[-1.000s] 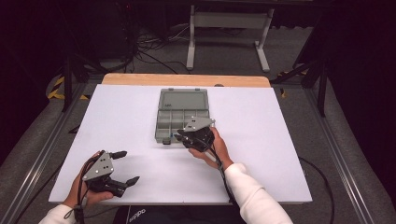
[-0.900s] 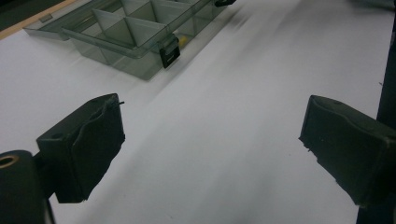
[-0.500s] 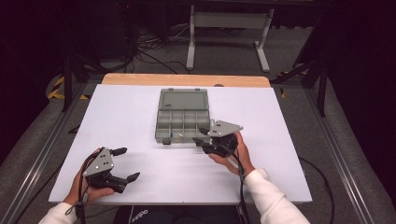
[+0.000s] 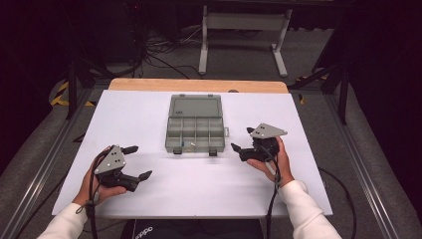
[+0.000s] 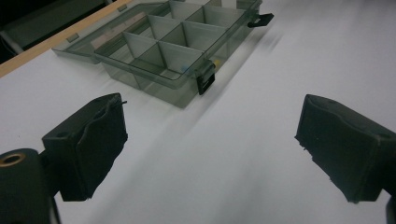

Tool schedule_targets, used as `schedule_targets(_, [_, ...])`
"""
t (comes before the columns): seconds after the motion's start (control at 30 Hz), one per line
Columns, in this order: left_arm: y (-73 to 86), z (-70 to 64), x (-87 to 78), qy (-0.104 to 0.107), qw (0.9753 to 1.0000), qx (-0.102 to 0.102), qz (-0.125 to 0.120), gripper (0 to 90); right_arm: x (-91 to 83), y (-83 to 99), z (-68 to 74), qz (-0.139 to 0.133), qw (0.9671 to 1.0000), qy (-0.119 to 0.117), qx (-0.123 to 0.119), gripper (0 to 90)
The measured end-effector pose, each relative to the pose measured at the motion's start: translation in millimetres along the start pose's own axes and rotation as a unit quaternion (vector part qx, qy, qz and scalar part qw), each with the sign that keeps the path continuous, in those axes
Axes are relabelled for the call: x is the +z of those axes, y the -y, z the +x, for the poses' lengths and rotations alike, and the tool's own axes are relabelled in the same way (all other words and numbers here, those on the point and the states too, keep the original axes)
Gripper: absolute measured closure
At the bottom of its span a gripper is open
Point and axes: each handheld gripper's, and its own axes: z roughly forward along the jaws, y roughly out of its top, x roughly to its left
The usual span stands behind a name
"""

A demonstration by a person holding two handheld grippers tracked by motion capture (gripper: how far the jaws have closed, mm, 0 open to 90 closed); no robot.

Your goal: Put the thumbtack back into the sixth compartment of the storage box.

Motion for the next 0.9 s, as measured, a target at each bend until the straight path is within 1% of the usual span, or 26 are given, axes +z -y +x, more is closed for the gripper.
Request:
schedule_targets(0.07, [-0.6,2.5,0.9,-0.002,1.0,-0.002,-0.001,9.1,1.2,3.5,-7.0,0.005,0.9999,0.007,0.008,16.6])
schedule_targets(0.1, [-1.8,7.6,2.4,-0.005,1.0,-0.005,-0.001,9.0,1.5,5.0,-10.0,0.005,0.9998,0.011,0.012,16.4])
schedule_targets(0.13, [-2.6,9.9,3.3,-0.011,0.9999,-0.007,-0.002,8.6,1.7,6.0,-12.7,0.003,0.9998,0.012,0.016,16.0])
schedule_targets(0.2, [-4.6,14.9,4.7,-0.017,0.9998,-0.01,-0.003,7.9,2.1,8.5,-20.2,-0.005,0.9994,0.015,0.032,15.5])
schedule_targets(0.3, [-7.1,20.1,7.6,-0.019,0.9997,-0.015,-0.001,6.7,3.3,10.2,-29.0,-0.007,0.9985,0.022,0.05,14.5])
schedule_targets(0.33, [-8.8,23.4,9.7,-0.019,0.9997,-0.015,0.003,6.6,3.4,10.3,-31.9,-0.007,0.9984,0.024,0.051,14.6])
schedule_targets(0.37, [-10.0,26.6,11.6,-0.019,0.9996,-0.018,0.005,6.6,3.4,10.3,-31.9,-0.007,0.9984,0.024,0.051,14.6])
schedule_targets(0.4, [-11.3,30.0,13.7,-0.021,0.9996,-0.02,0.005,6.6,4.6,8.8,-36.4,-0.005,0.9982,0.028,0.052,14.8])
schedule_targets(0.43, [-12.3,32.8,15.3,-0.023,0.9995,-0.023,0.004,6.6,4.6,8.8,-36.4,-0.005,0.9982,0.028,0.052,14.8])
schedule_targets(0.57, [-15.9,49.4,25.8,-0.031,0.9983,-0.049,0.005,8.3,10.9,2.5,-44.5,-0.003,0.9979,0.028,0.059,15.4])
schedule_targets(0.6, [-17.1,53.9,28.6,-0.032,0.998,-0.054,0.006,8.4,13.1,0.5,-46.2,-0.003,0.998,0.026,0.058,16.1])
schedule_targets(0.67, [-19.8,59.4,31.8,-0.039,0.9978,-0.053,0.007,10.0,18.0,-4.0,-49.2,-0.002,0.998,0.022,0.059,17.9])
schedule_targets(0.73, [-22.8,65.4,34.7,-0.042,0.9976,-0.055,0.004,11.7,23.5,-9.2,-52.2,-0.004,0.9979,0.021,0.061,20.5])
schedule_targets(0.77, [-25.2,69.4,37.3,-0.043,0.9975,-0.056,0.003,12.9,25.9,-11.1,-53.4,-0.004,0.998,0.02,0.06,22.6])
schedule_targets(0.8, [-27.2,73.4,39.4,-0.046,0.9976,-0.051,0.006,14.7,30.4,-14.7,-54.7,0.001,0.9982,0.02,0.056,24.5])
schedule_targets(0.87, [-31.1,79.9,45.0,-0.052,0.9971,-0.055,0.01,17.0,38.0,-20.4,-56.2,0.009,0.9982,0.027,0.053,31.0])
schedule_targets(0.9, [-33.0,84.2,47.6,-0.054,0.9969,-0.056,0.012,21.1,41.8,-22.9,-57.3,0.01,0.9982,0.027,0.053,35.1])
